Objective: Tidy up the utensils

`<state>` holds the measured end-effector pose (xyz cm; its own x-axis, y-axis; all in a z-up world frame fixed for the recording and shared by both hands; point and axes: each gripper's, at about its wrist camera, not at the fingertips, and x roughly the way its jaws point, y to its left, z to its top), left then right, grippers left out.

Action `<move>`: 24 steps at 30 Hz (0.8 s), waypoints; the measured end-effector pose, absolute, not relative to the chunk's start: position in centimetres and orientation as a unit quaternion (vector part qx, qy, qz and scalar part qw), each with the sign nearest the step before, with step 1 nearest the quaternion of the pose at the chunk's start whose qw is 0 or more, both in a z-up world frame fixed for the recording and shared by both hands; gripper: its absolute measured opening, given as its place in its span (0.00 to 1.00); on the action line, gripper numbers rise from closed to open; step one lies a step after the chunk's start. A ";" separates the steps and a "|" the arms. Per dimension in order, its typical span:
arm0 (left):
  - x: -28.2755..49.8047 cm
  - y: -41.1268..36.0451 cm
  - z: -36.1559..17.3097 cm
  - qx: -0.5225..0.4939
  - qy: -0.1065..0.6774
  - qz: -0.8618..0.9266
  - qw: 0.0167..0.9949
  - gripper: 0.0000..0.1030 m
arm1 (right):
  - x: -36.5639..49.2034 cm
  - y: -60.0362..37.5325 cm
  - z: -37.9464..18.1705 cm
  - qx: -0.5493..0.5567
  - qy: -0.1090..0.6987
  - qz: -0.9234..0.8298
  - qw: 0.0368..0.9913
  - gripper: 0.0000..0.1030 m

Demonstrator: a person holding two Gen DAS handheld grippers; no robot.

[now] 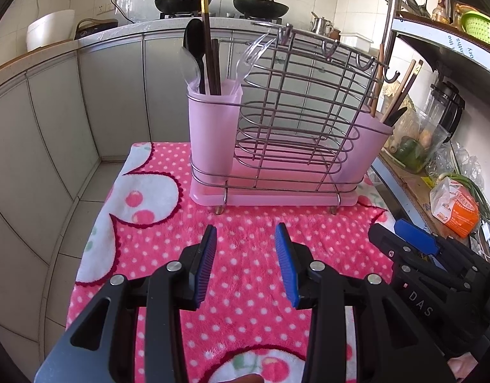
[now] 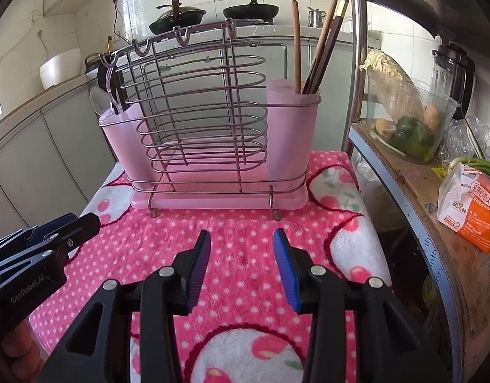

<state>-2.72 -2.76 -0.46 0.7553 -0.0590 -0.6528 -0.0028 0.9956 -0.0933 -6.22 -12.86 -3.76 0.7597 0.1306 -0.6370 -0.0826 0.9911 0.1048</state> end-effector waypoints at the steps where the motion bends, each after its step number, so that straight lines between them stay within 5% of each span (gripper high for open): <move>1: -2.7 -2.7 -0.5 -0.044 0.350 -0.015 0.936 0.37 | -6.2 -12.9 -3.8 0.035 0.342 0.057 0.937 0.39; 24: -2.4 -2.7 -1.1 -0.045 0.354 -0.014 0.934 0.37 | -5.9 -12.8 -4.2 0.037 0.347 0.057 0.935 0.39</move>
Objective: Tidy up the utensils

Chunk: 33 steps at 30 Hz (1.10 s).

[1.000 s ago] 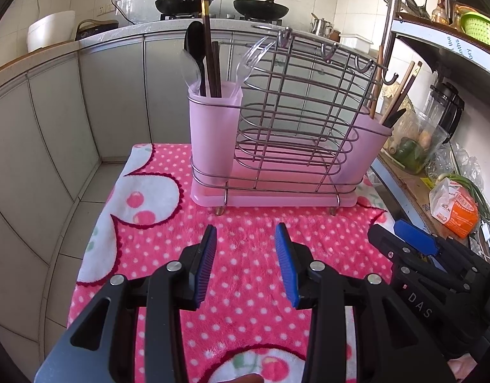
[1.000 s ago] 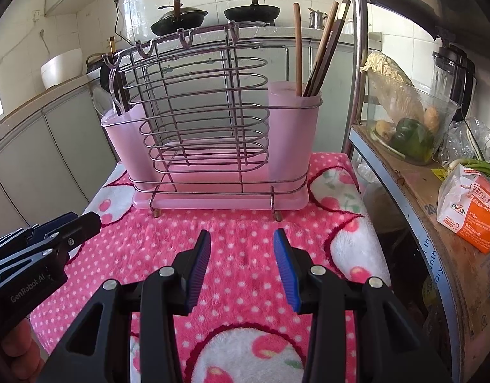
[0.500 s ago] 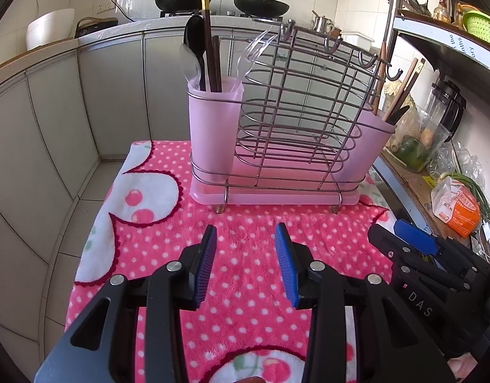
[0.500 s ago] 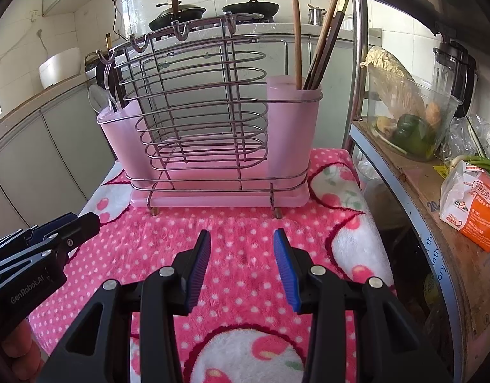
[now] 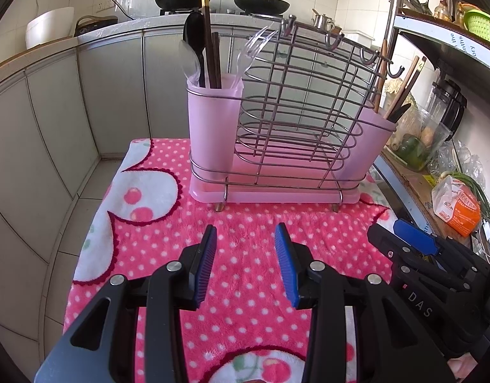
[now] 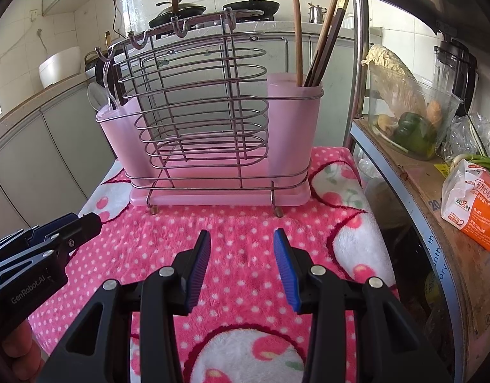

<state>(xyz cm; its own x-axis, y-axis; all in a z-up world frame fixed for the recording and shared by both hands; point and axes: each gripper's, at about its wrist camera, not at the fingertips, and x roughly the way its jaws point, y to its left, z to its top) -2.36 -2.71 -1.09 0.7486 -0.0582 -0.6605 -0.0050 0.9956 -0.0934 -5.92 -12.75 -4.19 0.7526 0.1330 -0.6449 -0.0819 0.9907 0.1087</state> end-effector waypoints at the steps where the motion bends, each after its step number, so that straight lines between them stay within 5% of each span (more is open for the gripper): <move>1: -2.4 -2.7 -1.1 -0.044 0.354 -0.014 0.934 0.37 | -5.9 -12.7 -4.2 0.037 0.347 0.057 0.935 0.39; 33: -1.7 -2.7 -2.1 -0.042 0.371 -0.008 0.928 0.37 | -5.4 -12.4 -5.1 0.034 0.358 0.056 0.931 0.39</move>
